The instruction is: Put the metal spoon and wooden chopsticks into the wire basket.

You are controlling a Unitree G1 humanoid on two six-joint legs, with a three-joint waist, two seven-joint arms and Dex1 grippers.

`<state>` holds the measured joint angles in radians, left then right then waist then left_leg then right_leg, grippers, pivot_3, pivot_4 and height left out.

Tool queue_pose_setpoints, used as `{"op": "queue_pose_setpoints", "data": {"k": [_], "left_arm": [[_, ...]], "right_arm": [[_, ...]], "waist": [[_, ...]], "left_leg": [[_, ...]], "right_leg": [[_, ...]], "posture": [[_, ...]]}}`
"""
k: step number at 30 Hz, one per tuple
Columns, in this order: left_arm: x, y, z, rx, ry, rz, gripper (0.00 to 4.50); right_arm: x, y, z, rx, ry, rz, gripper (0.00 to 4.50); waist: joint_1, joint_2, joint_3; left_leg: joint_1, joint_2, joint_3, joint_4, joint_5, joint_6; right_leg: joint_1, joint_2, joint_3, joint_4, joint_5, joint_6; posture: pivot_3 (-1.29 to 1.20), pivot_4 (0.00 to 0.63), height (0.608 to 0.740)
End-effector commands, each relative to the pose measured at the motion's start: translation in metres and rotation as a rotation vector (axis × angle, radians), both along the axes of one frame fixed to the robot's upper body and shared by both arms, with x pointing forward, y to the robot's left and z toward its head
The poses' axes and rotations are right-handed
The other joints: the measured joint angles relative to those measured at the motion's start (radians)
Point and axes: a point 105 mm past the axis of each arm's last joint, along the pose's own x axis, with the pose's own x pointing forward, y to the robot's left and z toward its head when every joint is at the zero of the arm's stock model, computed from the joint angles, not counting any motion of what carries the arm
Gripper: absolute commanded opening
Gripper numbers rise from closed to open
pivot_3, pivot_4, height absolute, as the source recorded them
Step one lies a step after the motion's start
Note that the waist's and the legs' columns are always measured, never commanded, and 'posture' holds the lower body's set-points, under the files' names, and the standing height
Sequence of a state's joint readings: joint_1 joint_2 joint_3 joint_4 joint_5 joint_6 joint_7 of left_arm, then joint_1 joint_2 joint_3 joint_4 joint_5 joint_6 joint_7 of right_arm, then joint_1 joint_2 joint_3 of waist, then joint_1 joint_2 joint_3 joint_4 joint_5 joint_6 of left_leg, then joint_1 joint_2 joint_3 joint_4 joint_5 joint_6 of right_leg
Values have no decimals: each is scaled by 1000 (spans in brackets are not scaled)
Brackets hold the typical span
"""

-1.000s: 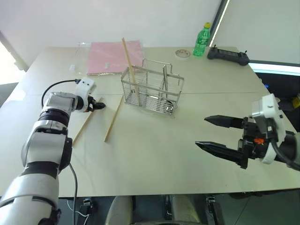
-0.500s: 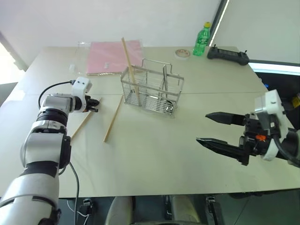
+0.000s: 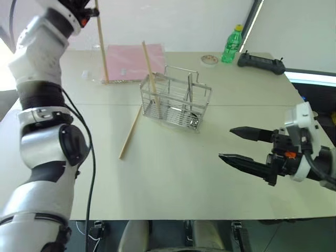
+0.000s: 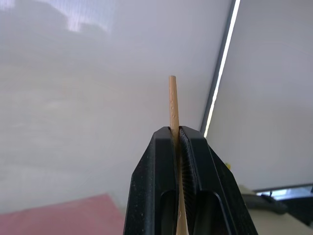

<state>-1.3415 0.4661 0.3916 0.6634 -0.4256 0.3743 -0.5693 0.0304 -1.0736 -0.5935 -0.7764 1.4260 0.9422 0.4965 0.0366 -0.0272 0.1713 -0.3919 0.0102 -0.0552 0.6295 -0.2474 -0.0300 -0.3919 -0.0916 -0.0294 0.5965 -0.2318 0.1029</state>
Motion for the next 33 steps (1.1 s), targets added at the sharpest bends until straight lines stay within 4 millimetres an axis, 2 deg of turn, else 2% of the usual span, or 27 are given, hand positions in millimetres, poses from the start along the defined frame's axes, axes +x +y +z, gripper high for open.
{"op": "queue_pose_setpoints", "data": {"k": [1, 7, 13, 24, 33], "left_arm": [[-20, -19, 31, 5, -149, -7, 36], [-19, -58, 17, 34, -179, -59, 36], [-14, -79, 1, 43, -179, -86, 36], [1, -95, -34, 79, -180, -70, 36], [9, -97, -44, 64, -163, -56, 36]], "right_arm": [[-3, 5, 7, 29, -39, 15, 4466], [-4, 6, 7, 42, -43, 1, 4466], [-6, 7, 11, 69, -49, -20, 4466], [-8, 8, 12, 98, -44, -43, 4466], [-8, 9, 14, 111, -38, -50, 4466]], "waist": [[2, 0, 0], [3, 0, 0], [2, 0, 0], [3, -1, 0], [3, 0, 0]], "left_leg": [[0, 0, 0, 1, 0, 0], [0, 0, 0, 3, 0, -1], [-1, 1, 0, 2, 1, 0], [0, 1, 0, 3, 0, 0], [0, 1, 0, 3, 0, 0]], "right_leg": [[0, 1, 0, 0, 0, 0], [2, 0, 1, -1, -1, -4], [1, 2, 1, -1, 0, -2], [2, 2, 1, -1, -2, -5], [2, 2, 1, -1, -2, -5]], "posture": [[0, 150, 721], [0, 150, 721], [0, 150, 721], [0, 150, 721], [0, 150, 721]]}}
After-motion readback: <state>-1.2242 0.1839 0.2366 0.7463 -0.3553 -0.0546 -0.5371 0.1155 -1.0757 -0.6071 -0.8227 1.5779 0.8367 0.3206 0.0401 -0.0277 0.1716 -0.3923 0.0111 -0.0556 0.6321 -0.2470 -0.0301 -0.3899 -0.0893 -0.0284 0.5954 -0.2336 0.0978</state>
